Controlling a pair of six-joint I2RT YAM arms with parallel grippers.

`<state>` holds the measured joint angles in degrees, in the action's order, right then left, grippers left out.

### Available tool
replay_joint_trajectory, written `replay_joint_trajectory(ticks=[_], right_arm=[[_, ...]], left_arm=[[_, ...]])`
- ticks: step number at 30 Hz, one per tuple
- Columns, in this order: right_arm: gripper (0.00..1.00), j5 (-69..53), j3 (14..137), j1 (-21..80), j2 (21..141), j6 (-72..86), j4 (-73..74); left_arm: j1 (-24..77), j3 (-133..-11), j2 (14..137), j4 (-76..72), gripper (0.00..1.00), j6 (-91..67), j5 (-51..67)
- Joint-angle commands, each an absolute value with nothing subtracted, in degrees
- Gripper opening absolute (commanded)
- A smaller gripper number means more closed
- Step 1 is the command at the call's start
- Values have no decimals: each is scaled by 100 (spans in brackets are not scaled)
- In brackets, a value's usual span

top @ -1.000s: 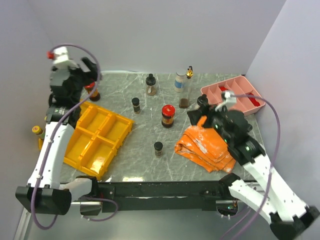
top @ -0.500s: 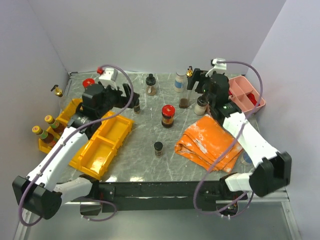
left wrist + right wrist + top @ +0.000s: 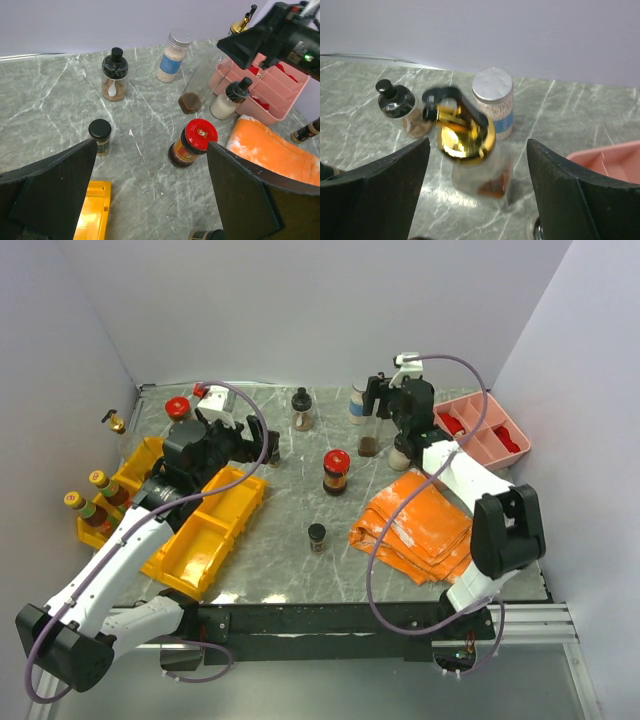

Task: Organize the condiment bottles
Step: Pick up the bottle from the center of the board.

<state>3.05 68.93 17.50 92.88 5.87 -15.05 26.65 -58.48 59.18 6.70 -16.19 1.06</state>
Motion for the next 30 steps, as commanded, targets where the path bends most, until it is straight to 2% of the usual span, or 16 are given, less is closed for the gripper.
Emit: replay_joint_trajectory(ticks=[1, 4, 9, 12, 13, 16, 21, 30], right_arm=[[83, 114, 7479, 1705, 9597, 431, -1951], [78, 149, 7497, 1714, 9738, 413, -2030], [52, 290, 7611, 1740, 9739, 246, -1960], [29, 736, 7803, 1819, 9659, 141, -1820], [16, 782, 7874, 1819, 9650, 115, -1689], [0, 695, 8077, 1828, 9528, -140, -1565], [0, 677, 8744, 1942, 9343, -333, -994], [0, 317, 8965, 2399, 8465, -229, -589]], left_arm=[[2698, -5880, 5766, 475, 96, -1538, 9], [2707, -5819, 5669, 422, 96, -1521, 18], [2716, -5810, 5634, 413, 96, -1494, -255], [2716, -5818, 5634, 457, 96, -1468, -308], [2716, -5836, 5625, 457, 96, -1459, -316], [2725, -5775, 5546, 404, 97, -1450, -413], [2716, -5766, 5441, 387, 96, -1485, -571], [2716, -5590, 5081, 220, 96, -1424, -1019]])
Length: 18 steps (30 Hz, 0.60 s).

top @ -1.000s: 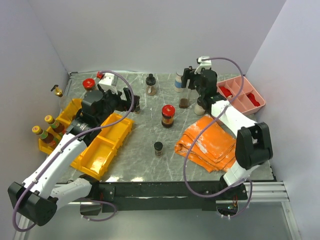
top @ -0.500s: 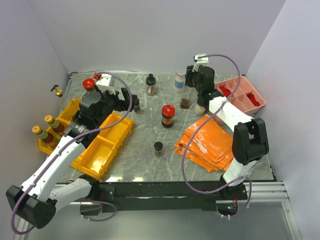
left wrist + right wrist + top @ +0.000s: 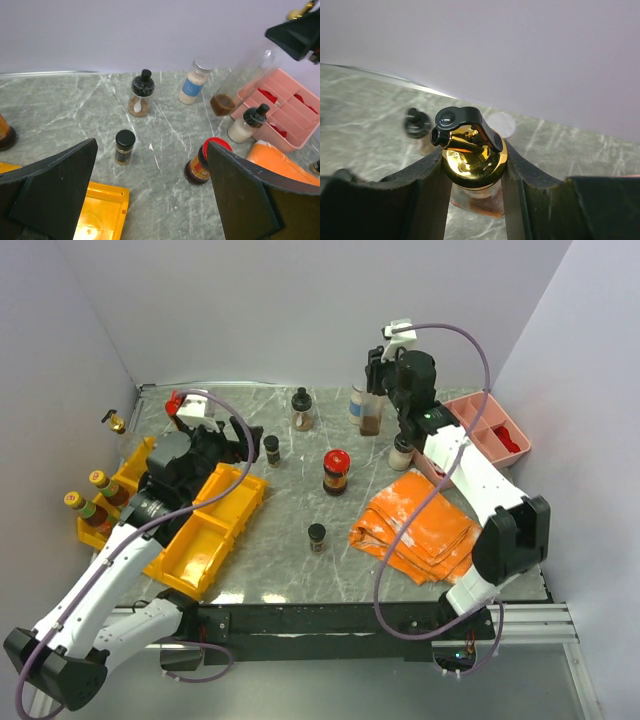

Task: Organize the condiment bottles
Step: Pick up the bottle from the center of the board, then place the bottle at the center of the board.

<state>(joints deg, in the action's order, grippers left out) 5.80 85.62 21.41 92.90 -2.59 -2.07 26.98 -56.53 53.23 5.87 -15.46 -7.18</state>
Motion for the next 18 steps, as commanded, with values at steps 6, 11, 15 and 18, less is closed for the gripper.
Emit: replay_joint_trajectory(ticks=[6, 11, 15, 18], right_arm=[[0, 27, 8588, 3084, 7840, 174, -598], [0, -167, 8035, 3742, 7480, 624, -711], [0, -158, 7673, 4322, 7365, 615, -966], [0, -150, 7524, 4718, 7470, 536, -1045]], left_arm=[[2716, -5397, 4711, 44, 97, -1371, -1564], [2716, -5309, 4474, 44, 96, -1310, -1758], [2725, -5238, 4421, -132, 96, -1310, -1907], [2716, -5256, 4438, -114, 96, -1310, -1986]])
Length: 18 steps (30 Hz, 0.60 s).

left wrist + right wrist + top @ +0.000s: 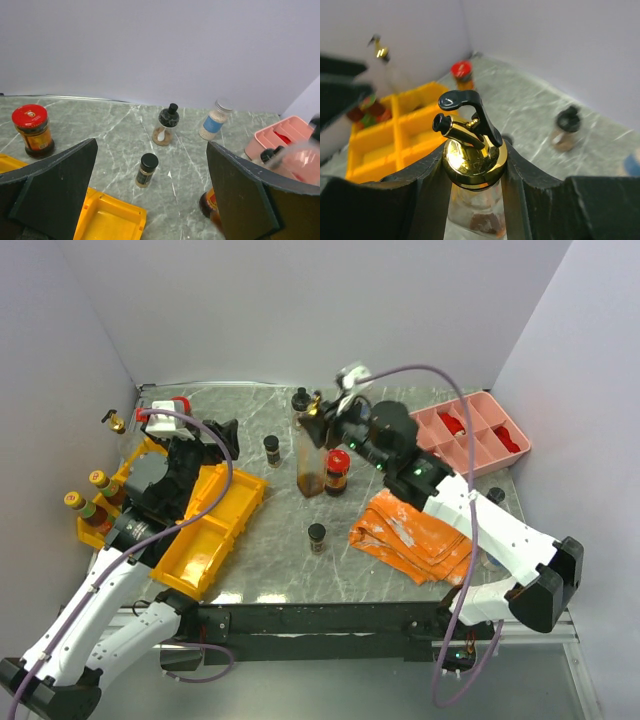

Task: Organize the condiment bottles
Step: Place the bottle at the center of the board.

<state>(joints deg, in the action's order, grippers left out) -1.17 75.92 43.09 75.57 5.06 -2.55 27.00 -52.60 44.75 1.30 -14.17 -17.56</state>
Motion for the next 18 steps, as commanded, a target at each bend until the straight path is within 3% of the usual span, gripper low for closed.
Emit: replay_joint_trajectory(ticks=[1, 18], right_arm=[[0, -106, 7471, 4815, 7514, 510, -1089], [0, -368, 6284, 5634, 8472, 290, -2943]], left_arm=[[2716, -5256, 4430, -114, 97, -1310, -1995], [2716, -5229, 4491, -132, 96, -1283, -2092]])
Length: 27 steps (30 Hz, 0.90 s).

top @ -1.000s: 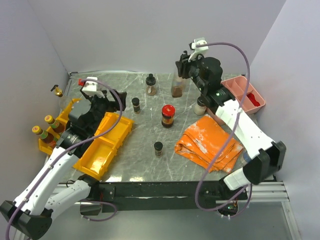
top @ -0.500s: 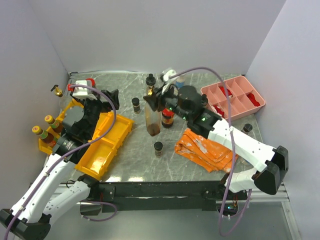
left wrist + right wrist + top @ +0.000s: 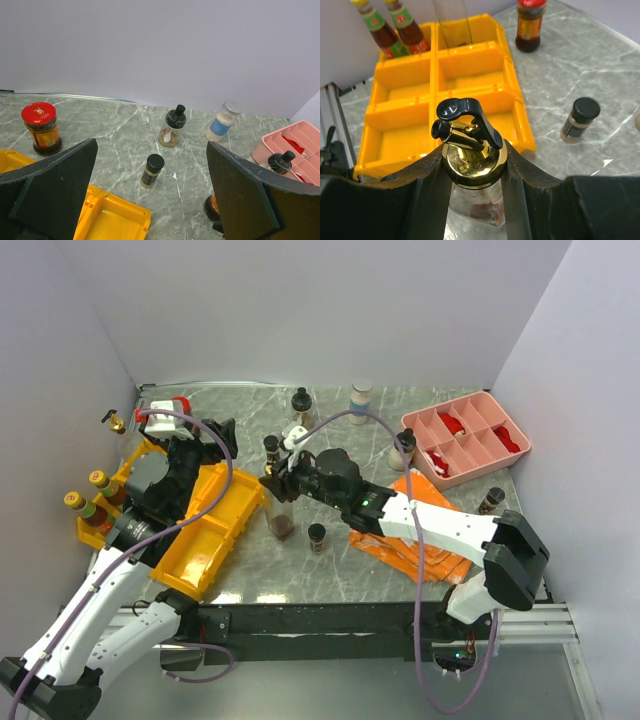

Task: Organize the condiment bottles
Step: Place the bottle at the center of the board.

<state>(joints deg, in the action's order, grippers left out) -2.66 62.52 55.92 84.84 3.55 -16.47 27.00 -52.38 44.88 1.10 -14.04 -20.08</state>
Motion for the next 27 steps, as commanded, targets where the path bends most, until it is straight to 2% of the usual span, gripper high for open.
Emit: replay_joint_trajectory(ticks=[1, 7, 9, 10, 13, 16, 17, 19, 21, 22, 27], right_arm=[[0, -369, 6215, 5642, 8499, 255, -2988], [2, -282, 5916, 5766, 8613, 150, -3304], [10, -264, 5863, 5792, 8640, 158, -3374], [14, -211, 5810, 5801, 8640, 141, -3401], [40, -89, 5757, 5862, 8640, 114, -3401], [53, -62, 5739, 5888, 8578, 149, -3305], [63, -35, 5748, 5889, 8517, 167, -3235], [74, -18, 5783, 5889, 8429, 237, -3112], [80, -9, 5801, 5880, 8280, 290, -2875], [87, -9, 5801, 5889, 8210, 307, -2796], [100, 18, 5634, 5889, 7595, 448, -2058]], left_arm=[[2716, -5229, 4483, -132, 97, -1283, -2092], [2716, -5247, 4509, -114, 96, -1274, -2057], [2725, -5238, 4517, -114, 96, -1274, -2039], [2725, -5238, 4500, -123, 96, -1274, -2039], [2716, -5238, 4500, -123, 96, -1274, -2030], [2716, -5230, 4509, -132, 96, -1274, -2013], [2725, -5229, 4509, -132, 96, -1283, -2004], [2716, -5238, 4517, -123, 97, -1283, -1987], [2716, -5238, 4526, -114, 96, -1283, -1960], [2725, -5256, 4518, -114, 96, -1275, -1916], [2716, -5282, 4509, -70, 97, -1327, -1680]])
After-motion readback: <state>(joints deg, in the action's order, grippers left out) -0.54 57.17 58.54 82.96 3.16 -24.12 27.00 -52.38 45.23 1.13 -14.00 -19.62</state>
